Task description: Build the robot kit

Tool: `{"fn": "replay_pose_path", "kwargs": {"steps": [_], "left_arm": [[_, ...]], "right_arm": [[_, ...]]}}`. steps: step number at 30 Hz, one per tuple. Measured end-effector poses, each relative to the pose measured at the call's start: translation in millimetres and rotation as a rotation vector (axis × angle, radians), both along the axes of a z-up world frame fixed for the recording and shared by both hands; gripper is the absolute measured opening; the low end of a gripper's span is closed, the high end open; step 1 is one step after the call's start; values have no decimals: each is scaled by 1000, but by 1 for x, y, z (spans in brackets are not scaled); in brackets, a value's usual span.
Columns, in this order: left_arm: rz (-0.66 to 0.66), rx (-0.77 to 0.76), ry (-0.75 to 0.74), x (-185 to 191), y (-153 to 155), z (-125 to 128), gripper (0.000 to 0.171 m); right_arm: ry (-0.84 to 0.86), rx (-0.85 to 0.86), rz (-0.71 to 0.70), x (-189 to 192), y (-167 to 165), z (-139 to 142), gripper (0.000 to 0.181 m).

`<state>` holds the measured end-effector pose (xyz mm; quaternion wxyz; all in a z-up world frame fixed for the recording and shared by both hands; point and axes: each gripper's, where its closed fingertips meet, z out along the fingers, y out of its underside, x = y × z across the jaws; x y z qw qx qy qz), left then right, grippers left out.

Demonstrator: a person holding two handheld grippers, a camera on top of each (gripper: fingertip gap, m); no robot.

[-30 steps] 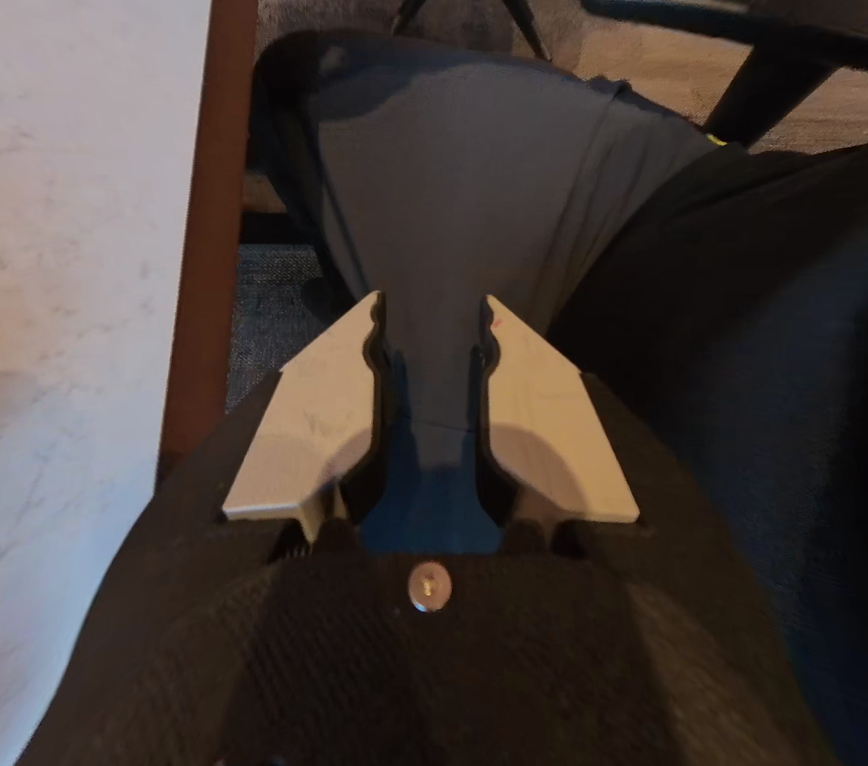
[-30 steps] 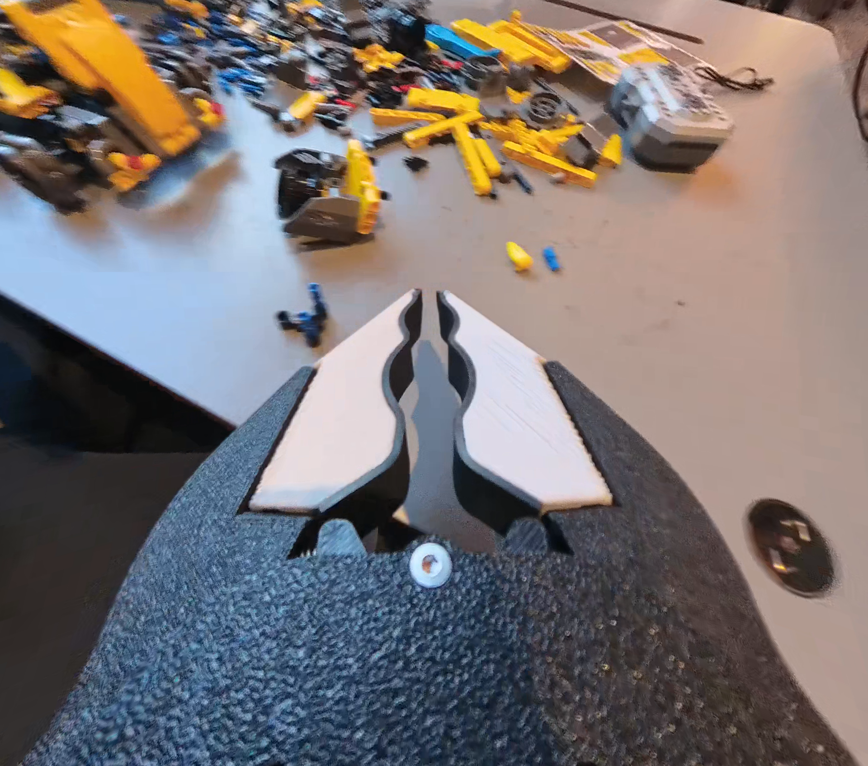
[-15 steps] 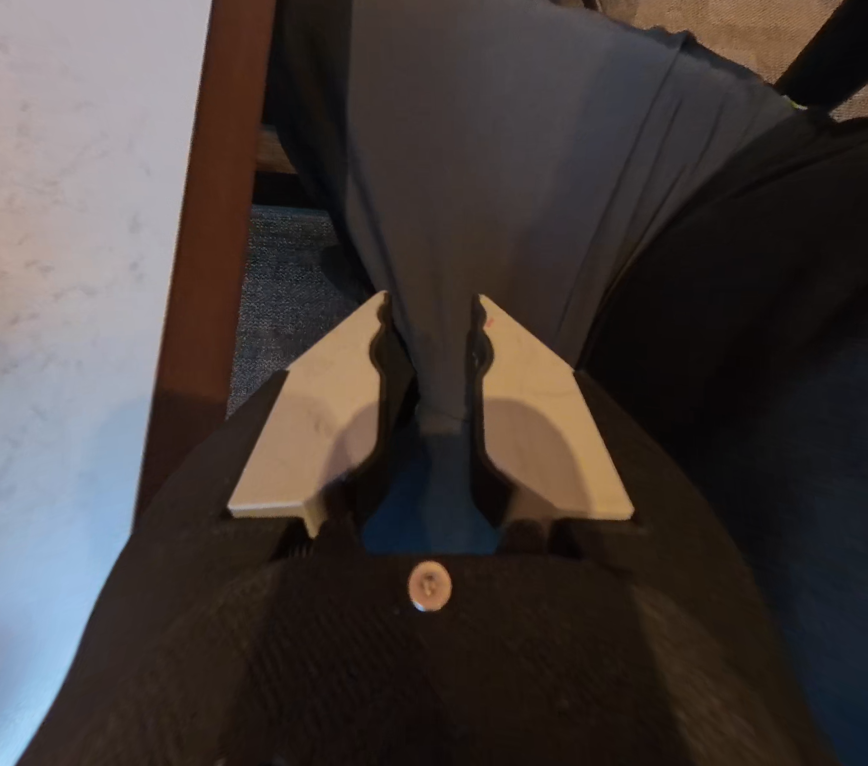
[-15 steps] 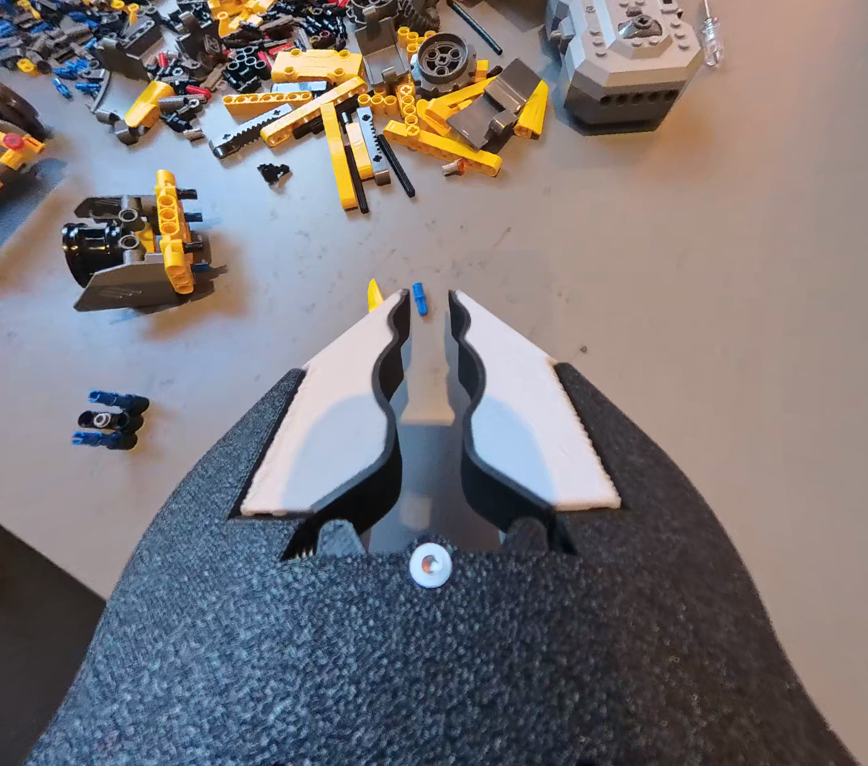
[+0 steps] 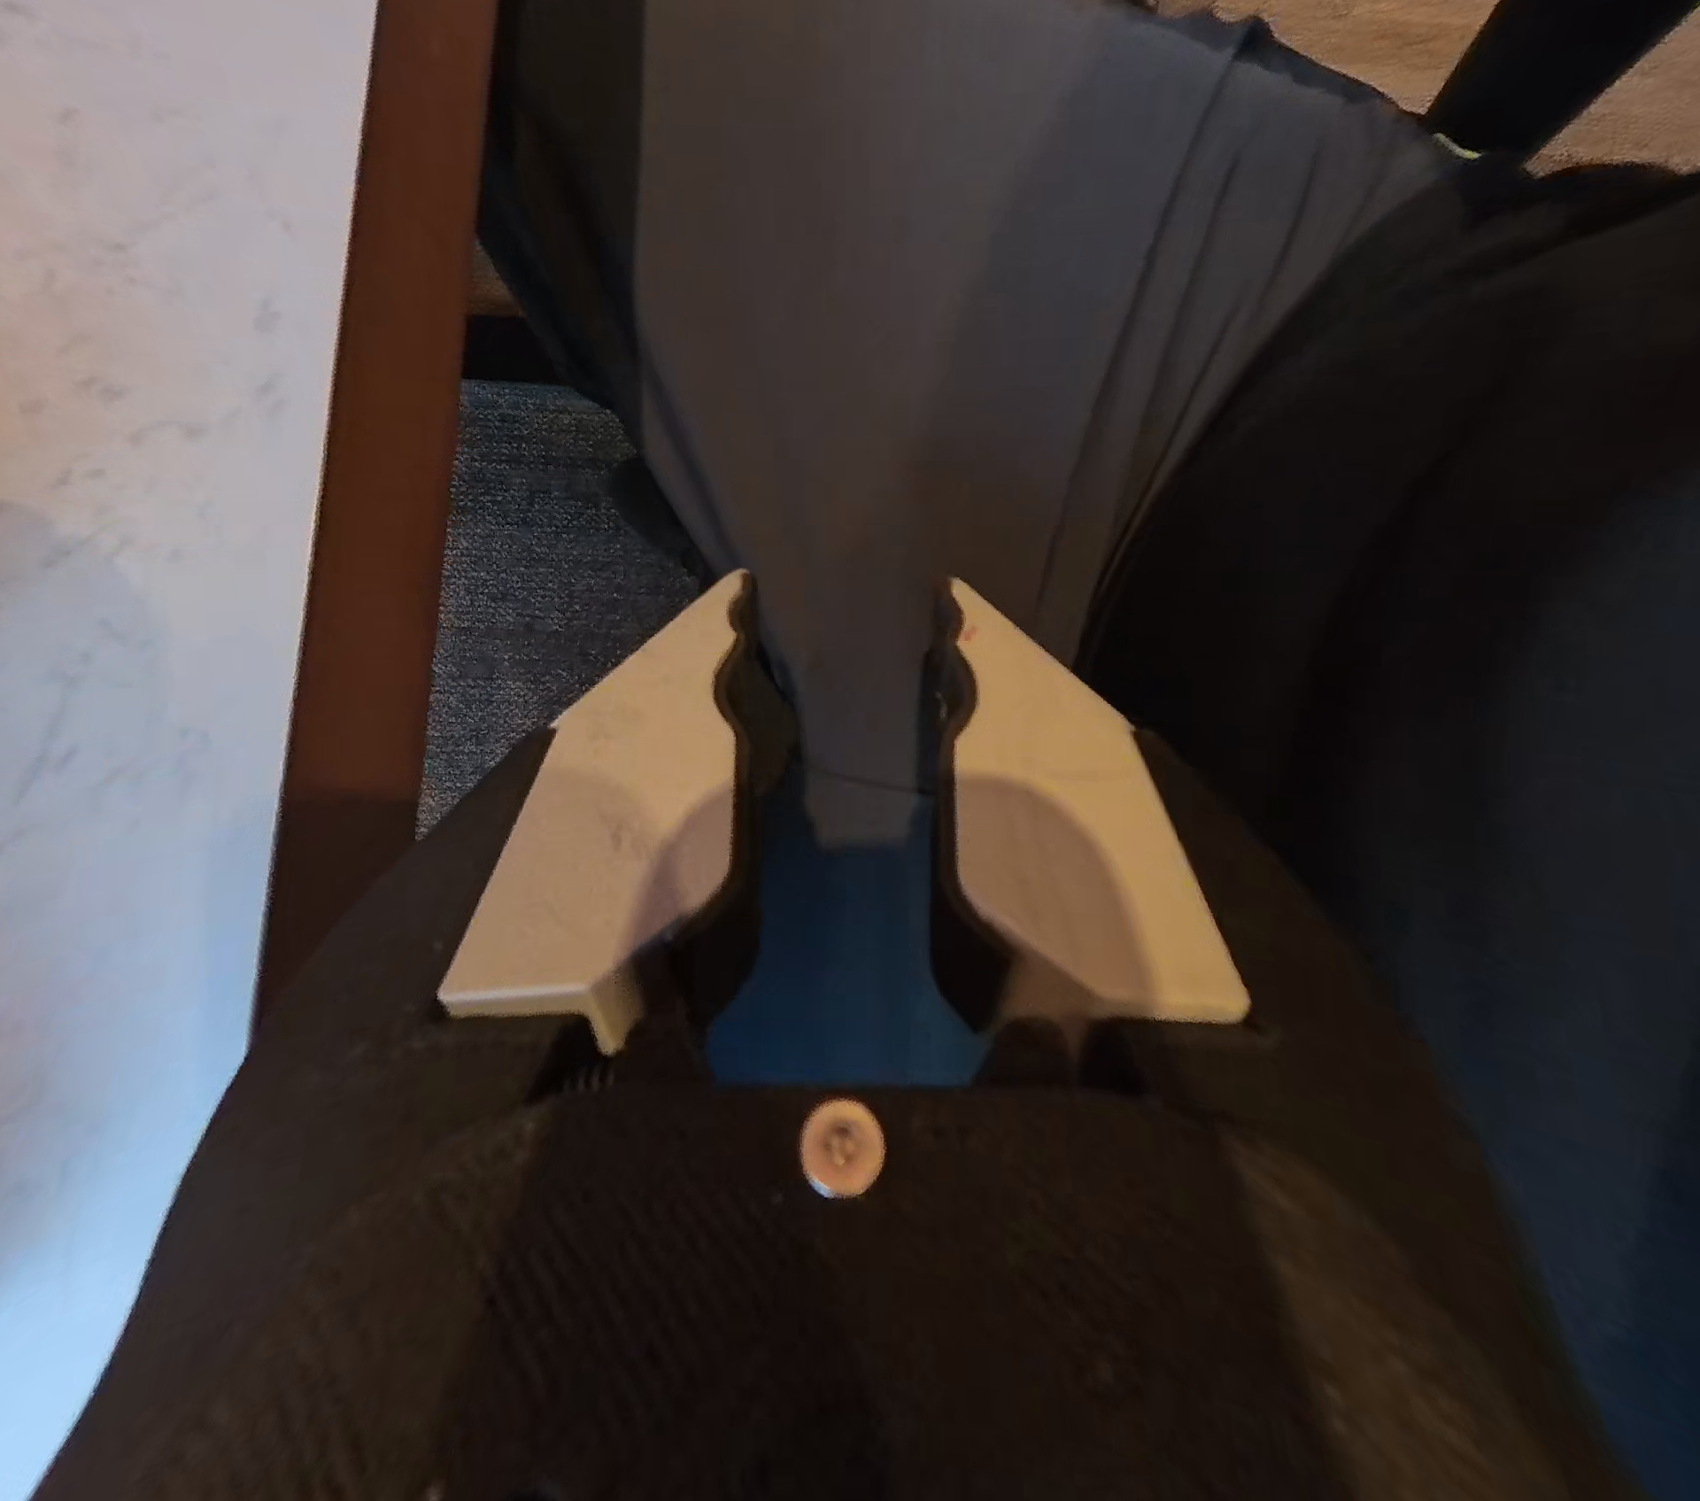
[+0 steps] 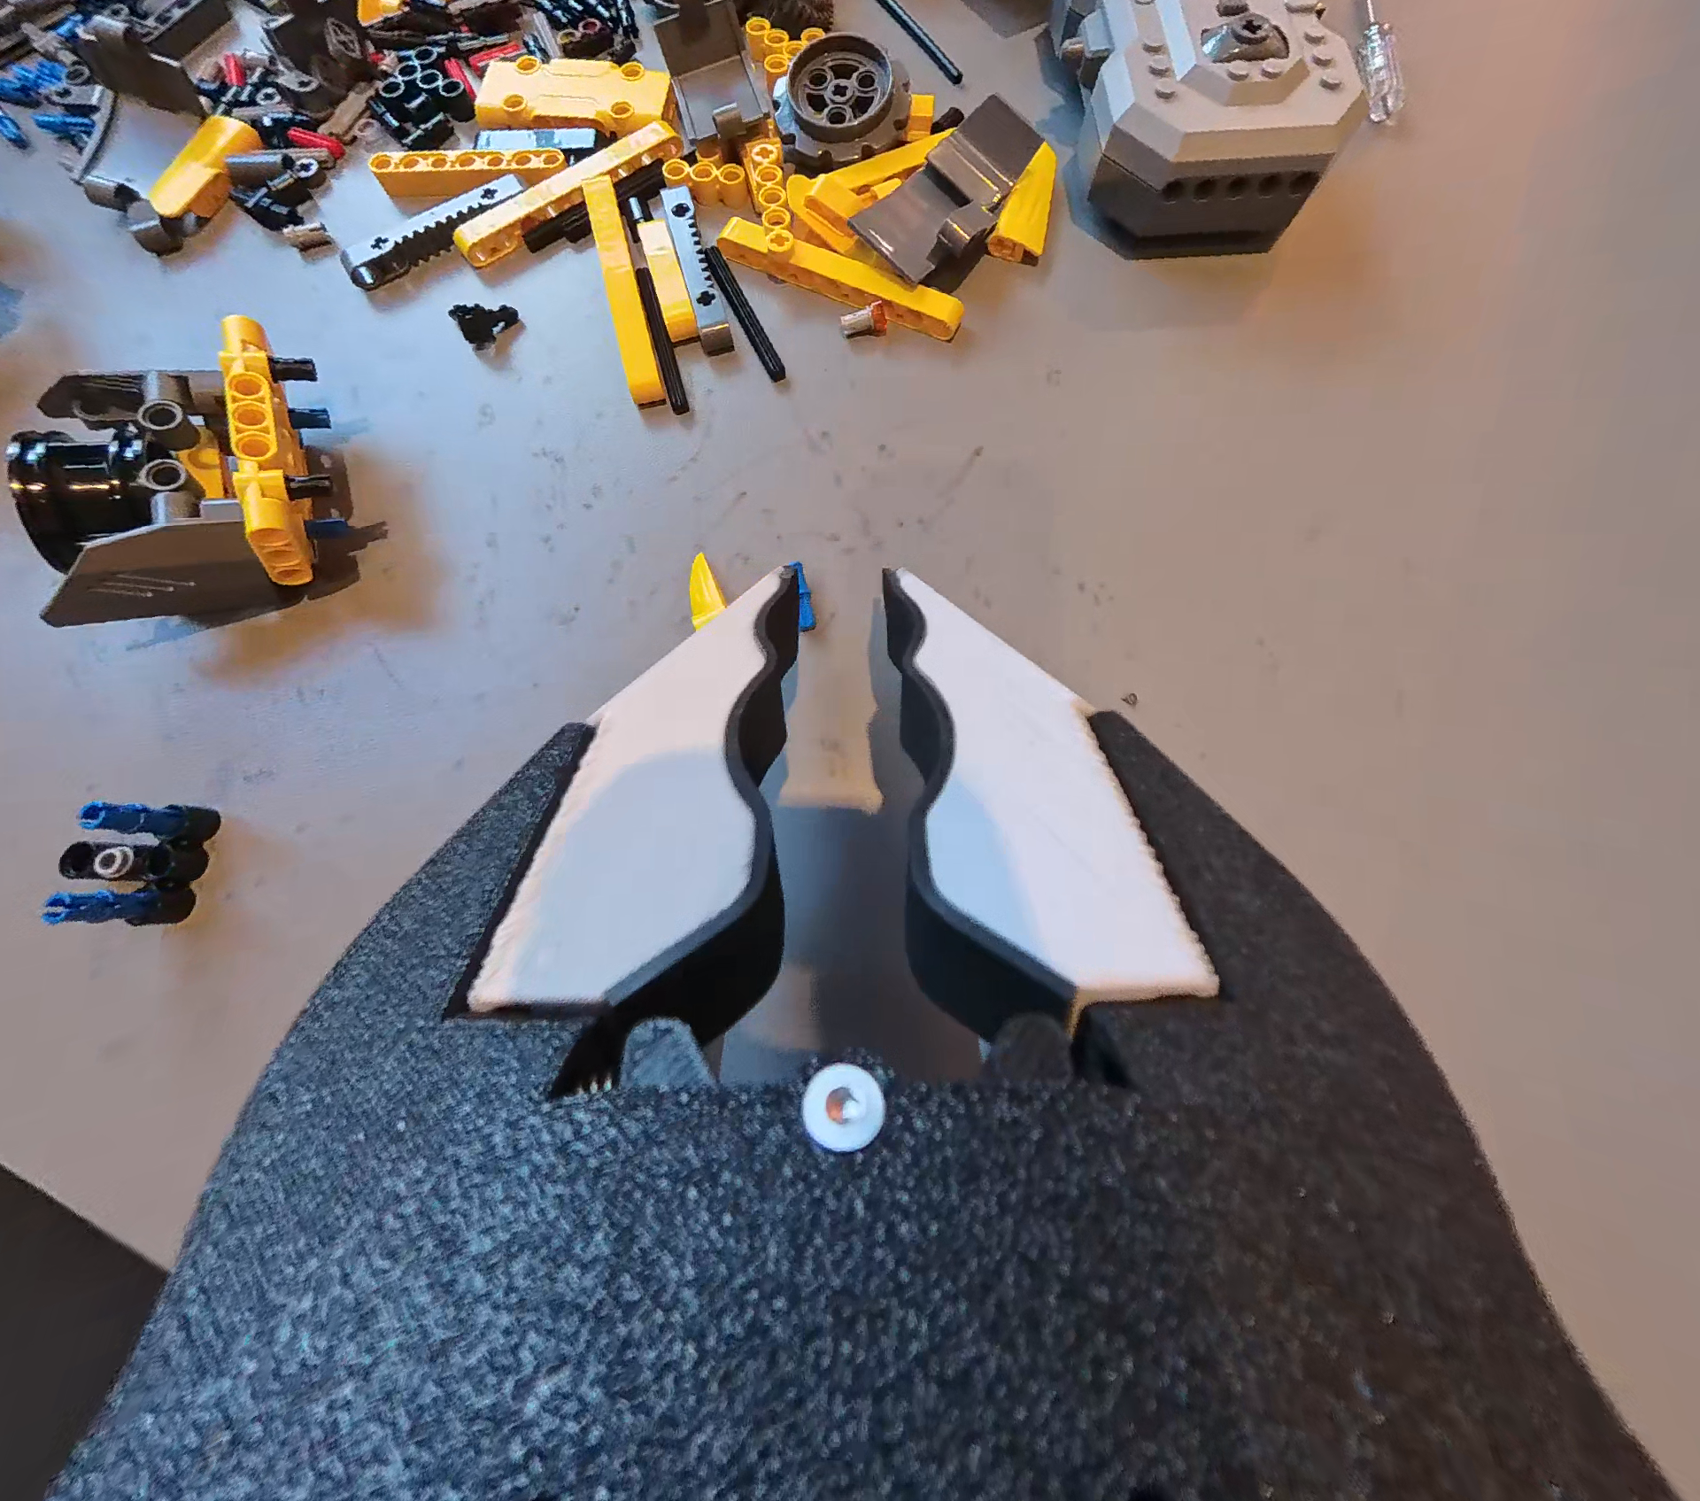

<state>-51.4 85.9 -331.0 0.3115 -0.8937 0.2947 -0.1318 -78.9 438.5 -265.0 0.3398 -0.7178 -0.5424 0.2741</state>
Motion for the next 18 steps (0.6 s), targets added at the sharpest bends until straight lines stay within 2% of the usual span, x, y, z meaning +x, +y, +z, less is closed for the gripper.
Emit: {"fn": "replay_pose_path", "kwargs": {"steps": [6,18], "left_arm": [[-39,19,-14,7,-6,10,37],[-58,-12,-27,11,-7,7,37]], "right_arm": [[1,60,-17,0,2,2,16],[11,69,-15,0,2,4,17]]}}
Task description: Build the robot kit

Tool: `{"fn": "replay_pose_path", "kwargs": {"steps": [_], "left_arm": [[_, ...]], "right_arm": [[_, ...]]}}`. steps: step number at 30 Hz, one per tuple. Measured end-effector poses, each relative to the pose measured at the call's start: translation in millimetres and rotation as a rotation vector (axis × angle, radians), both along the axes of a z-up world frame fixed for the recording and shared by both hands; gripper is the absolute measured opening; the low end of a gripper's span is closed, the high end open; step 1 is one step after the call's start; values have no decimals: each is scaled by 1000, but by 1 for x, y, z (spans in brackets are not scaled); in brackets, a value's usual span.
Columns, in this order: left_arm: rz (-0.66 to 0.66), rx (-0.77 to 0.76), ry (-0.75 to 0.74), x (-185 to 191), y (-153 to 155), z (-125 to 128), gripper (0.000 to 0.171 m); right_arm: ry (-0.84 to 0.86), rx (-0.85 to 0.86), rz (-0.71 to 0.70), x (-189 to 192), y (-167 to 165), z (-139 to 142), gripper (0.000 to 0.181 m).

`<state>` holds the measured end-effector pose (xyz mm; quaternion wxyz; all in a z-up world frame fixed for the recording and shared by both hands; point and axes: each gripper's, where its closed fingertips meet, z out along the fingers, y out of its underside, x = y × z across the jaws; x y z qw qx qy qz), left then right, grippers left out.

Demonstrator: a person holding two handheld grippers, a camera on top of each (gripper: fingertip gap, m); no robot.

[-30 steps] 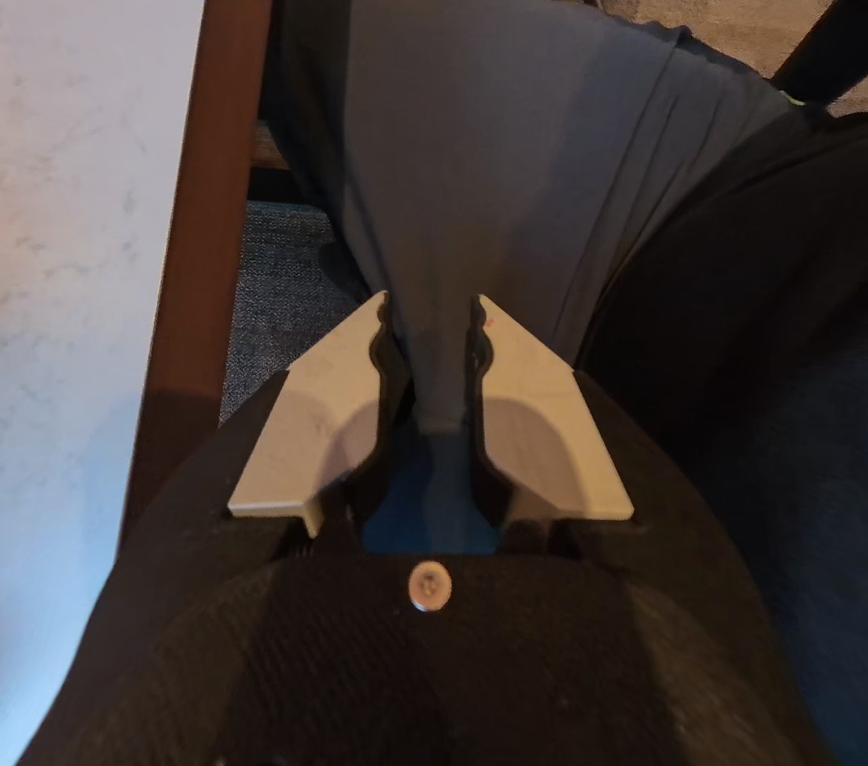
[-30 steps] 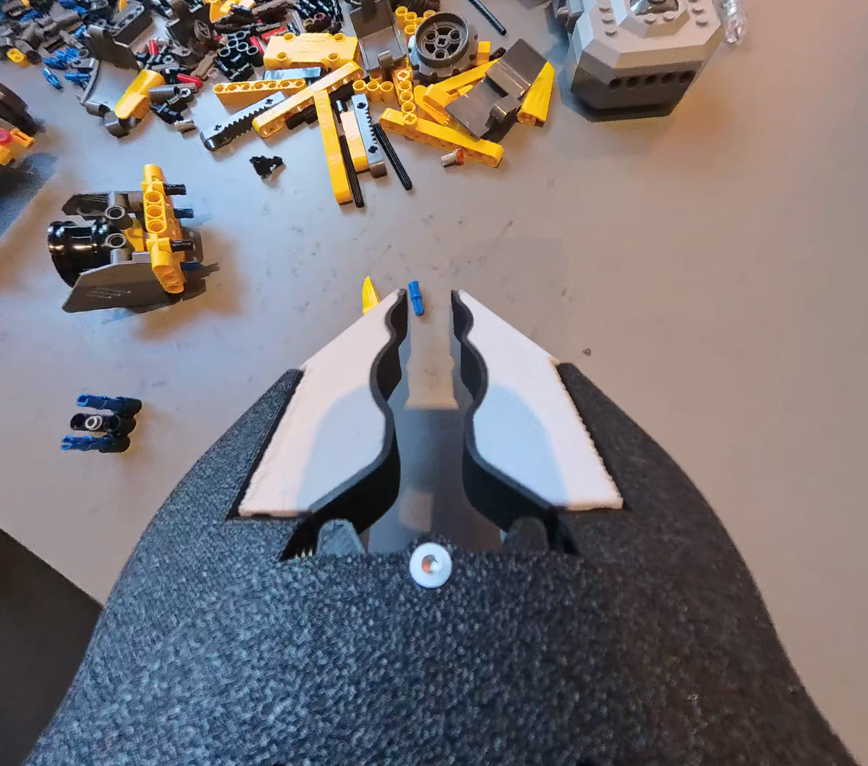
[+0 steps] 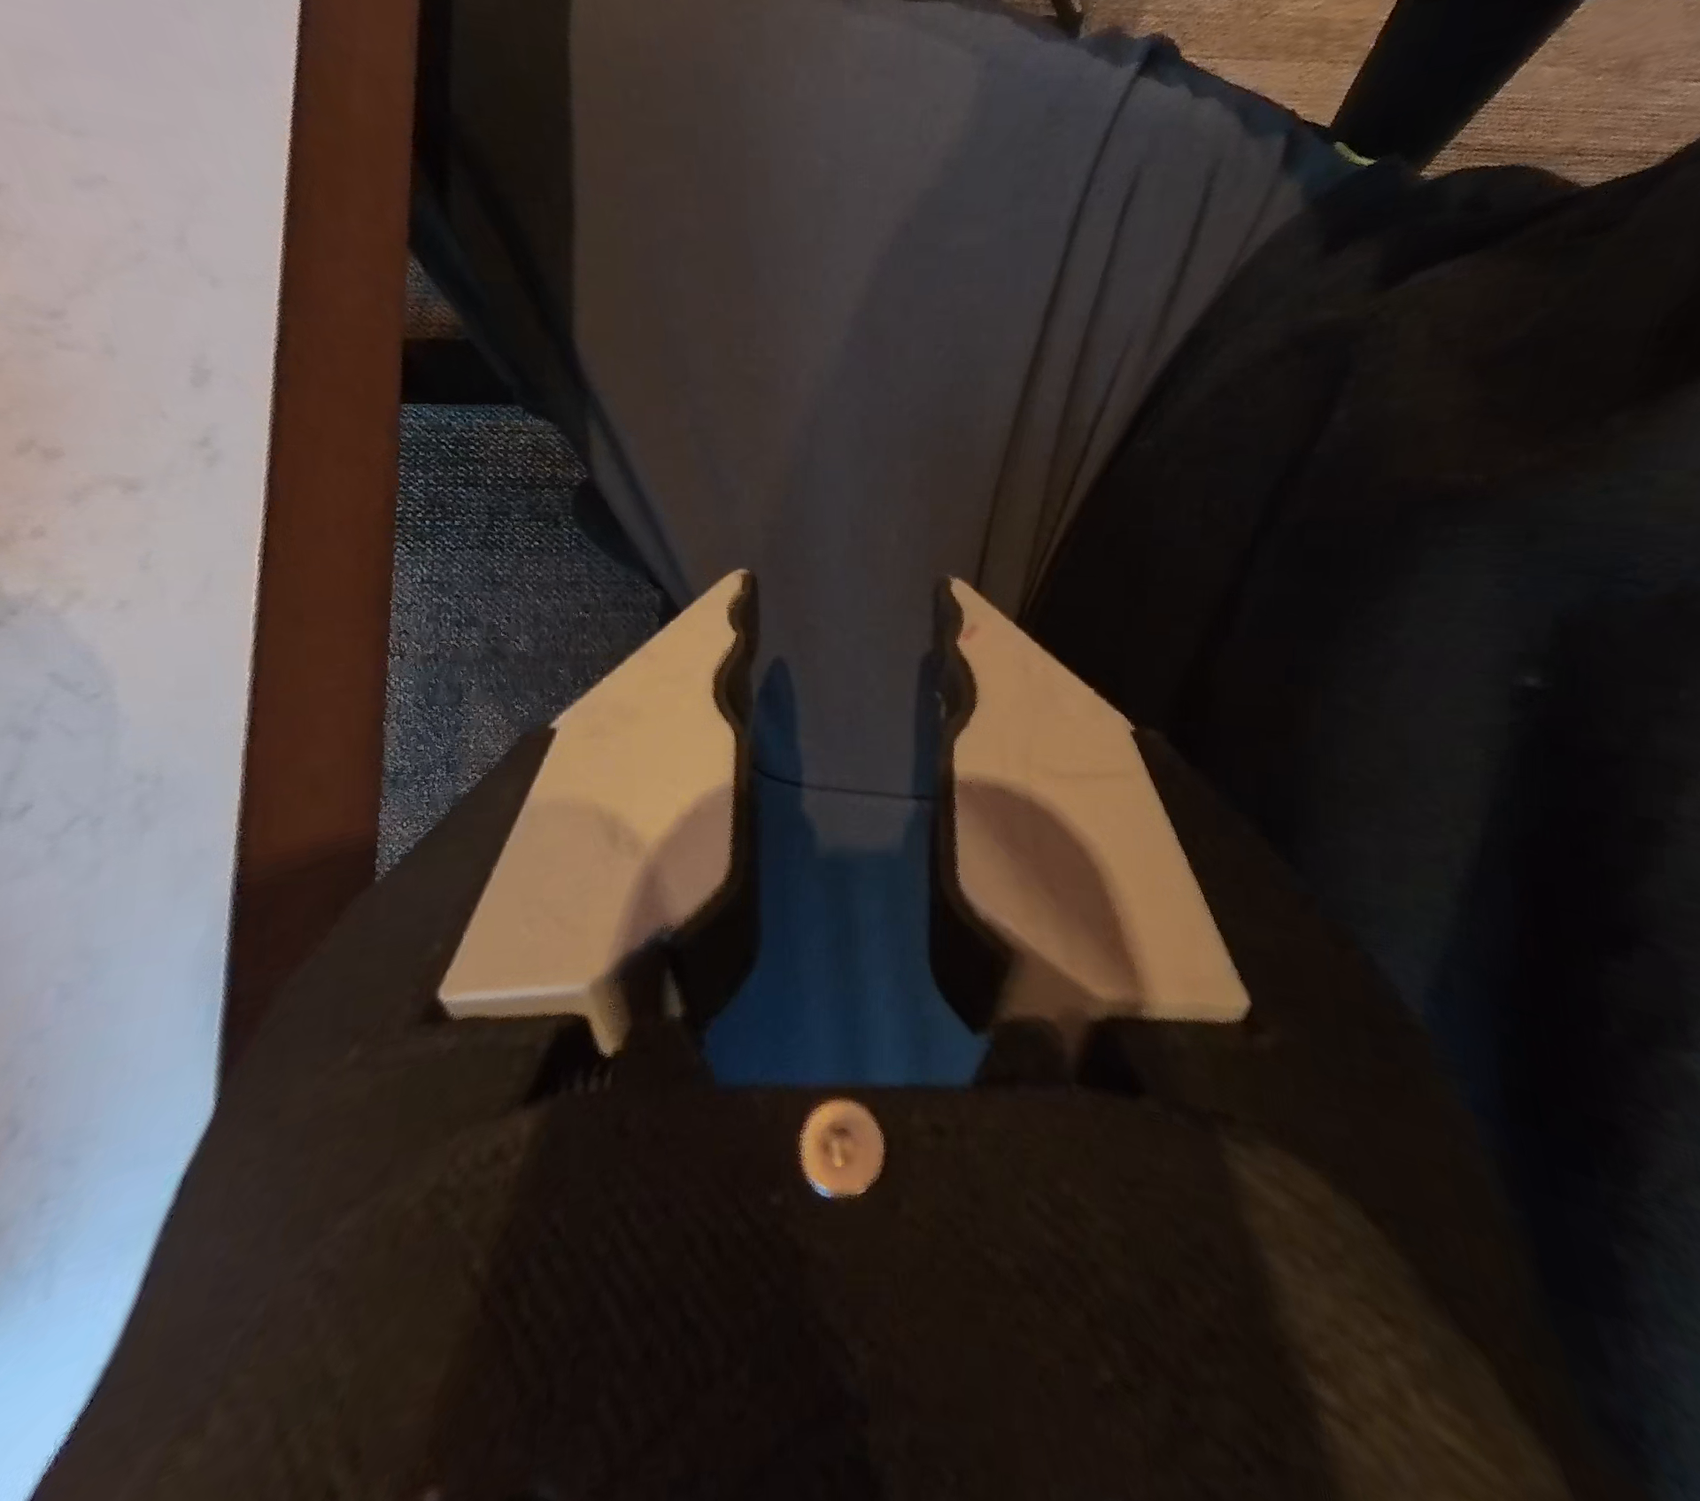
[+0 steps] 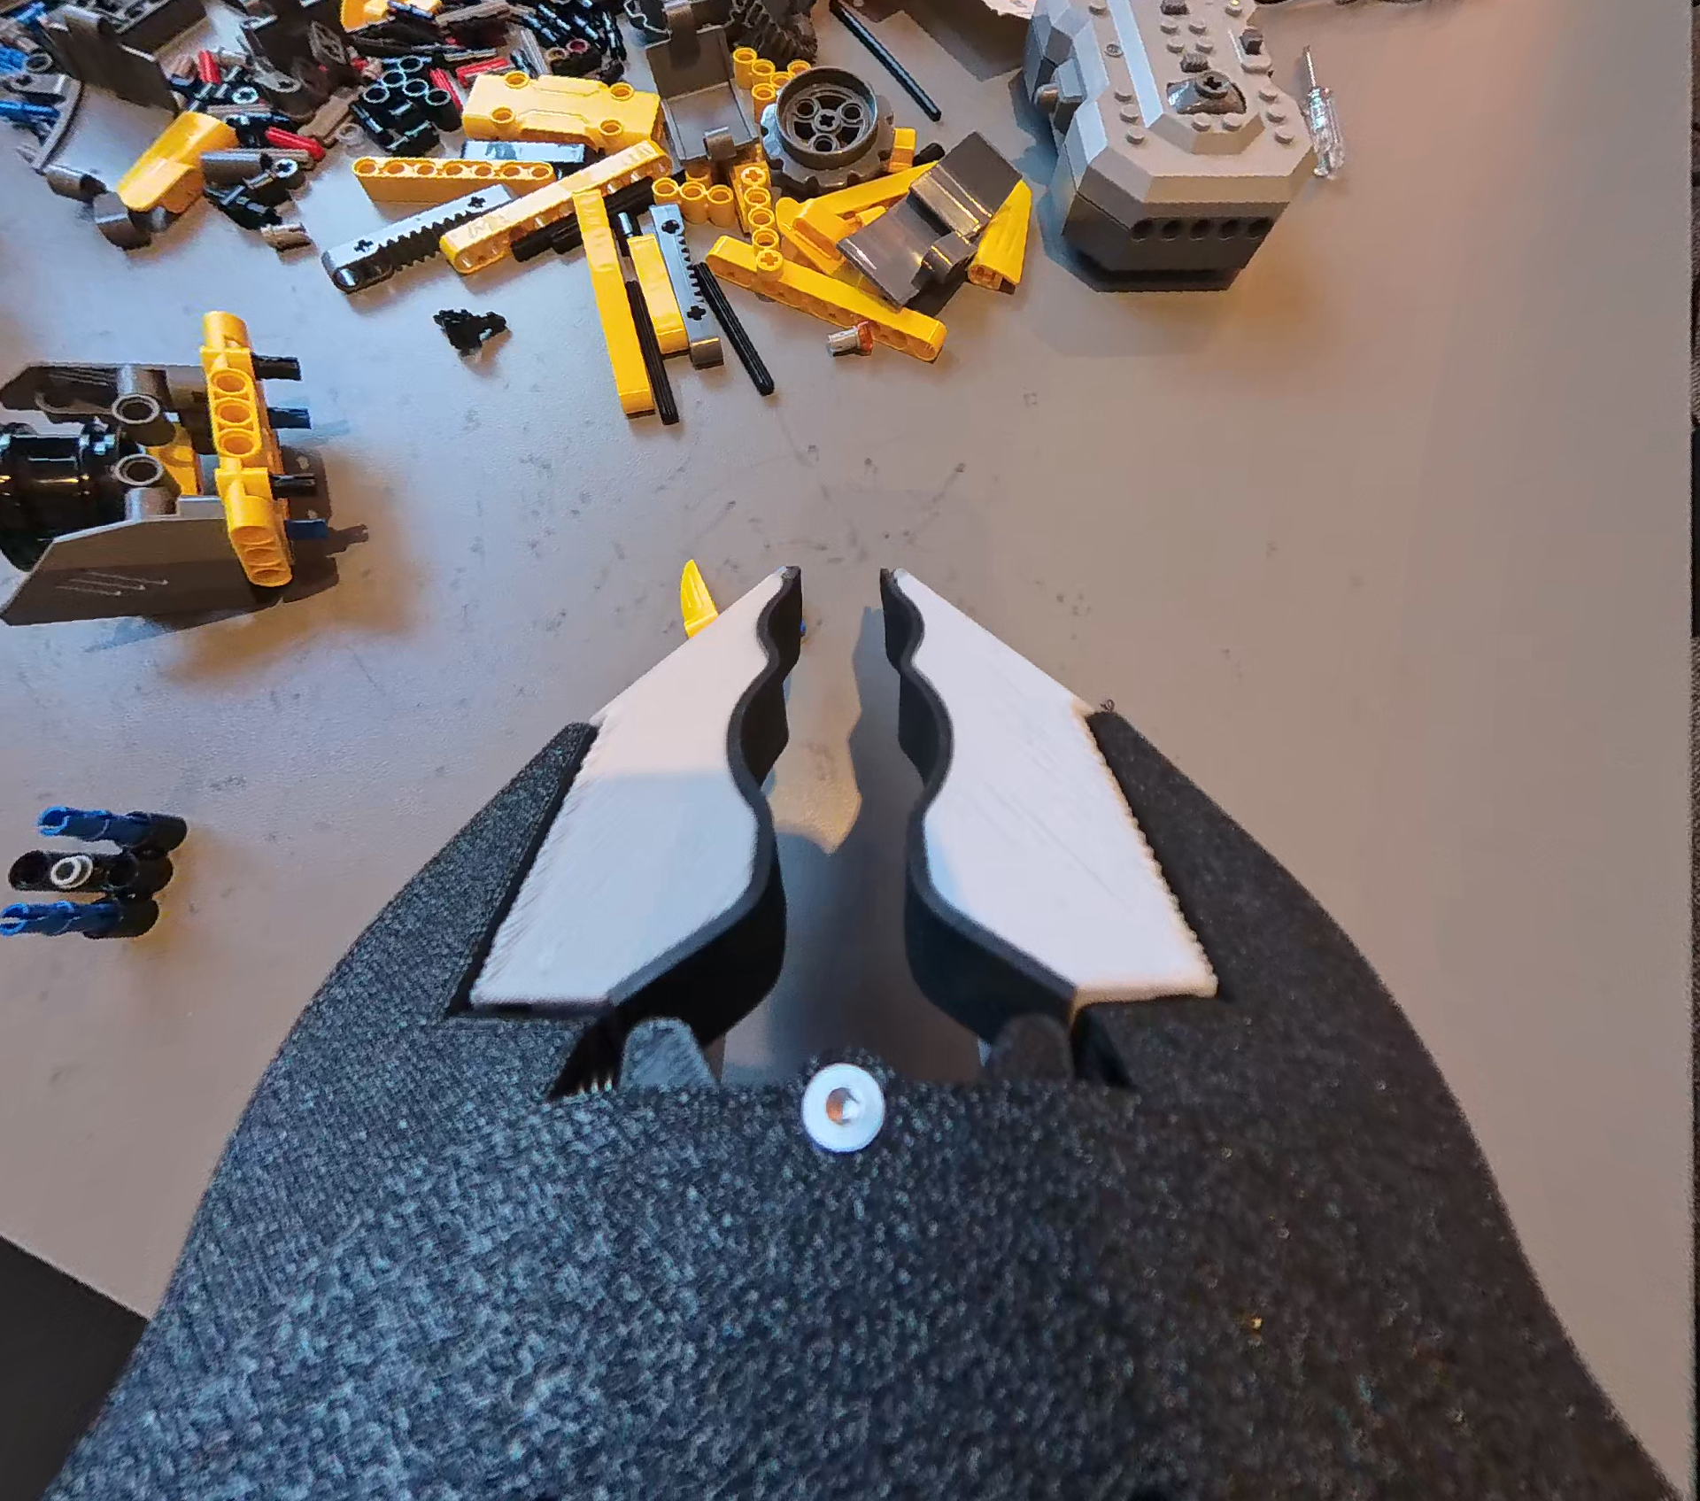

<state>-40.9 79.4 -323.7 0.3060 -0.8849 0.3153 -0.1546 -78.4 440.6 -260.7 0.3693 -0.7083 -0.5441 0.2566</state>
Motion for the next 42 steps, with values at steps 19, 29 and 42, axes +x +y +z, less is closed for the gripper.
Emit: {"fn": "replay_pose_path", "kwargs": {"steps": [19,29,42], "left_arm": [[-1,-22,-15,0,-1,-3,37],[5,-24,-10,-2,-1,-4,37],[69,-89,-75,-6,1,-3,45]], "right_arm": [[4,5,5,0,-1,1,17],[17,13,14,-1,-2,3,18],[118,-58,66,0,-9,16,36]]}}
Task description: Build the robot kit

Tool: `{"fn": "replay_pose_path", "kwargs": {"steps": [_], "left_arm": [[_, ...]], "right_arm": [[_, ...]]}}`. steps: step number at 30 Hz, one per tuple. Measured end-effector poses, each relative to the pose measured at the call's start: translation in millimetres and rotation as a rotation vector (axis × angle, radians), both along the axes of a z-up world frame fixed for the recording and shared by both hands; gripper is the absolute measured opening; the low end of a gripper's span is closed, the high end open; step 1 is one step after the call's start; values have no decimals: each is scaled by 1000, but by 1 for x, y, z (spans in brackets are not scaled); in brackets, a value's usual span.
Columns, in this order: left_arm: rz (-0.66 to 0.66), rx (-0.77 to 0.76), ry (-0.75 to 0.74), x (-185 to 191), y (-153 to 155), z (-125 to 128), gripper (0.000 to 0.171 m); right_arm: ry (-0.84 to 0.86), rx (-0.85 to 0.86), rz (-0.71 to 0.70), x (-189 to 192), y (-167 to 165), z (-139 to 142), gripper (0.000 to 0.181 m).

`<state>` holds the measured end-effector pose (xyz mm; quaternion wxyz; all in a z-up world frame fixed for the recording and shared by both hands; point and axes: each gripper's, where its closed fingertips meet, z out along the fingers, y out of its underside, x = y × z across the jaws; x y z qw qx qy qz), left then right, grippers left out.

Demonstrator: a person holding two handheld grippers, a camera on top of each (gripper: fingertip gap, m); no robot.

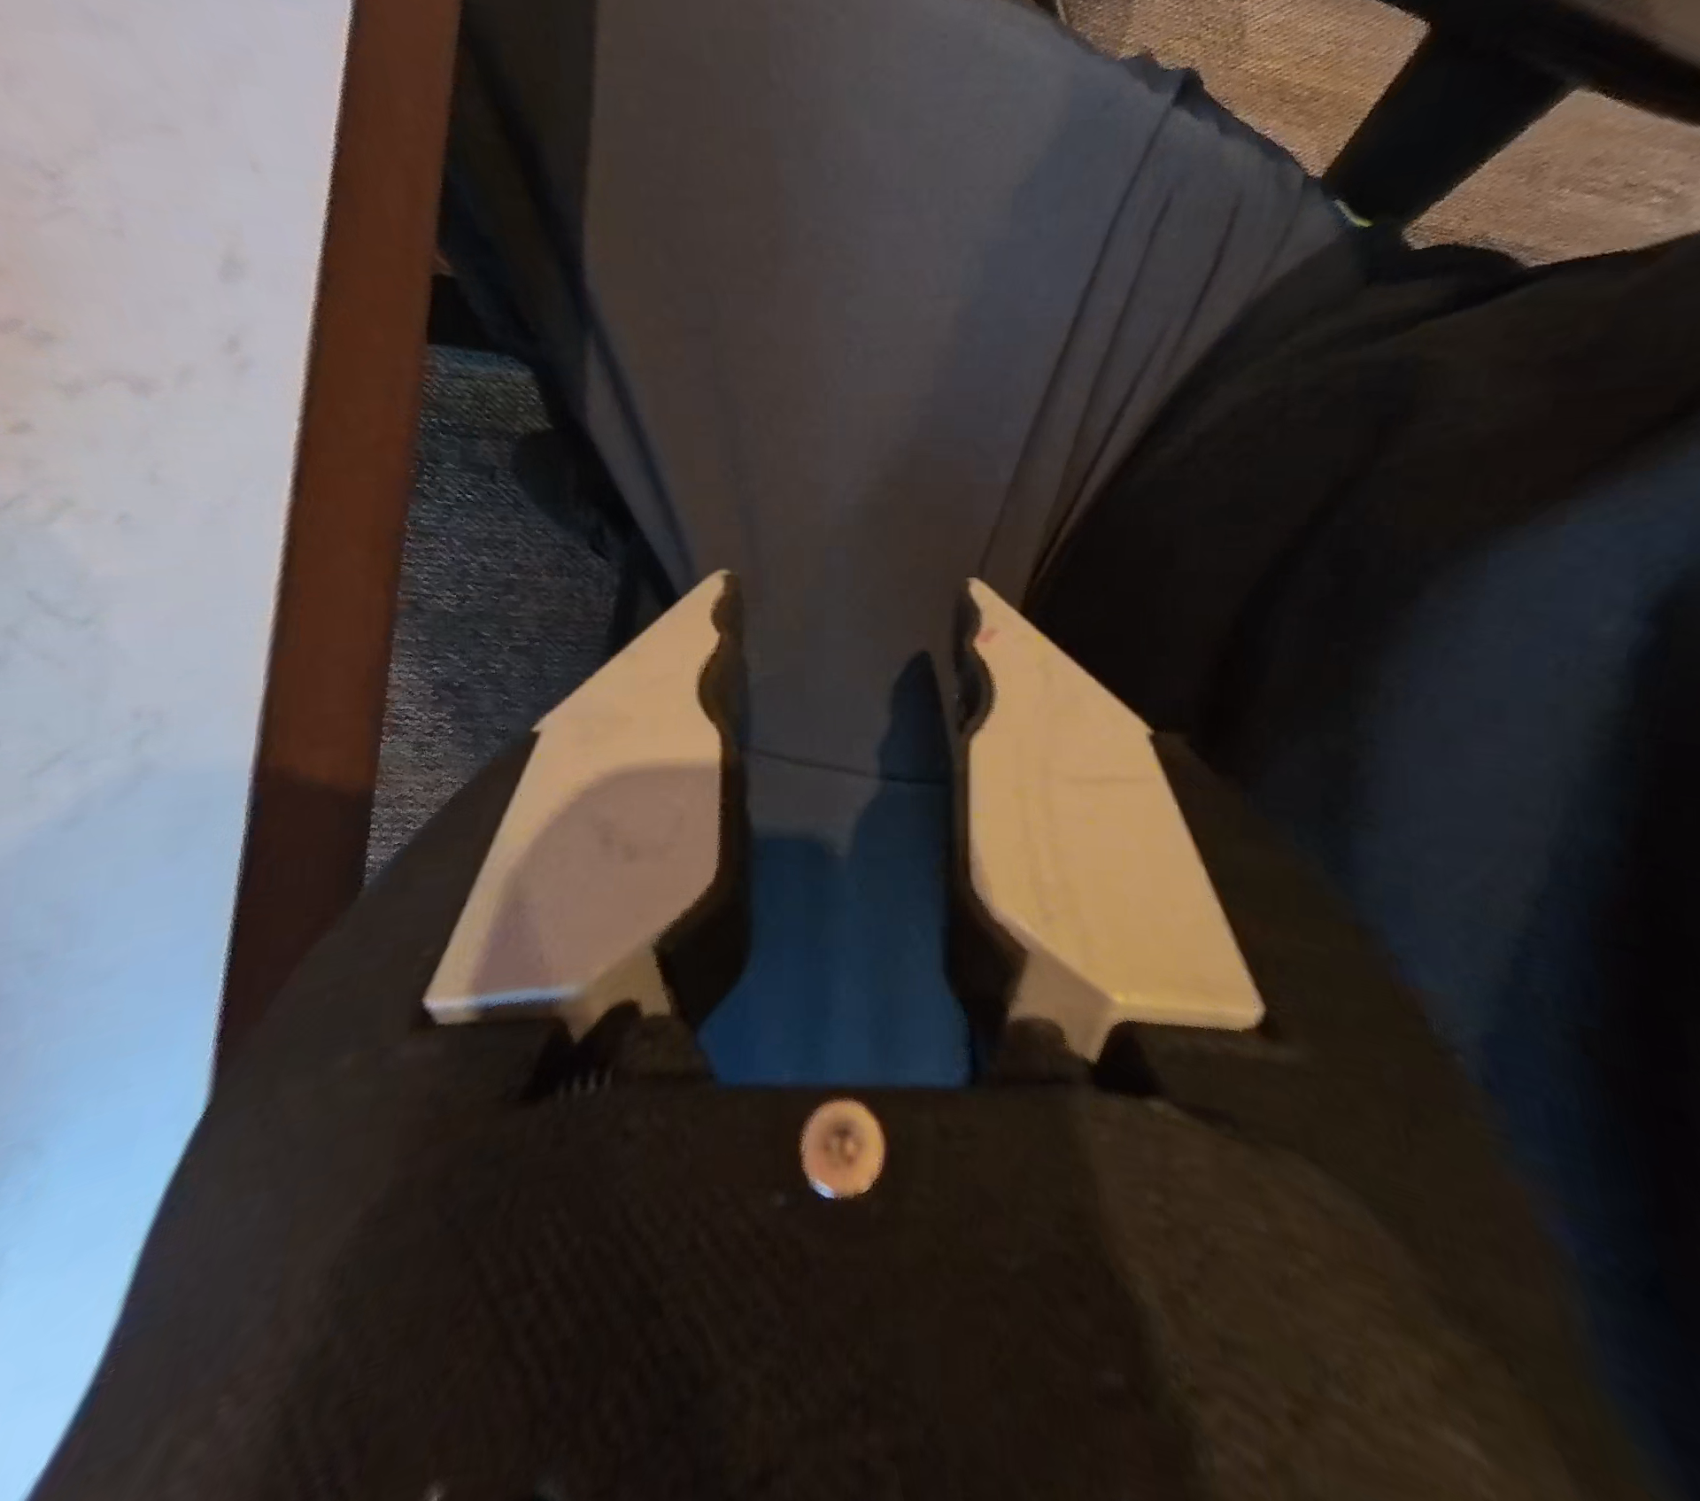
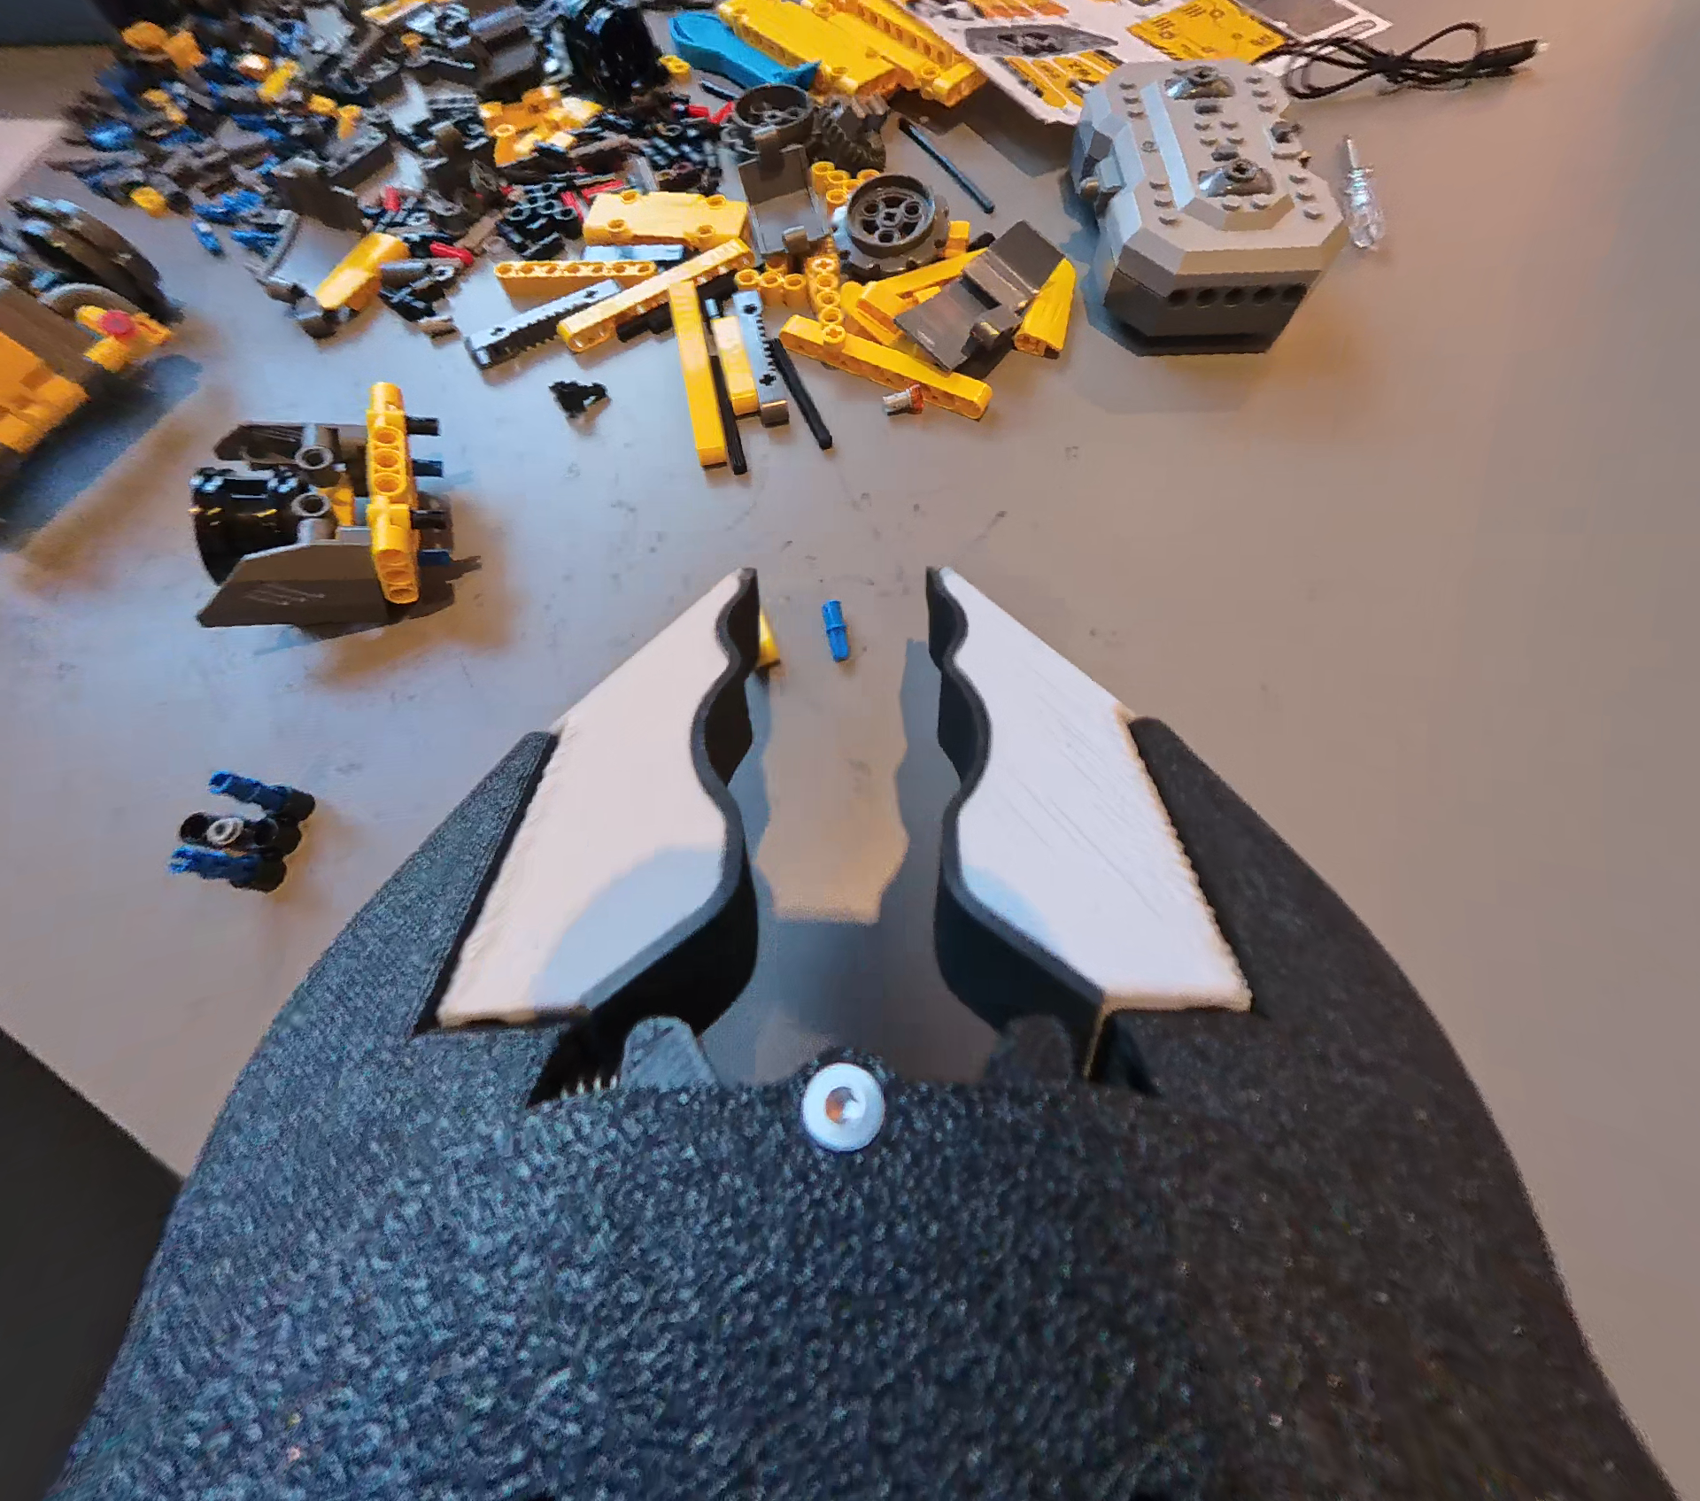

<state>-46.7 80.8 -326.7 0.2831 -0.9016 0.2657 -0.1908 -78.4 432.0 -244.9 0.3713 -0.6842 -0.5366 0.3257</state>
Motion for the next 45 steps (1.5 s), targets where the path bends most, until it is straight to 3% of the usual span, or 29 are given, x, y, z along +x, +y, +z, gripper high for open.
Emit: {"fn": "replay_pose_path", "kwargs": {"steps": [7,17,31,39,45], "left_arm": [[2,74,45,0,7,8,40],[1,189,33,-5,19,25,32],[55,255,92,-29,24,28,29],[34,383,162,-43,24,42,26],[72,648,255,-60,33,87,11]], "right_arm": [[-74,19,46,6,-2,-10,22],[-203,148,187,-4,-26,-25,20],[-244,99,246,-13,-32,-33,8],[-40,-72,258,-19,-69,3,7],[28,-248,391,-15,-144,41,8]]}}
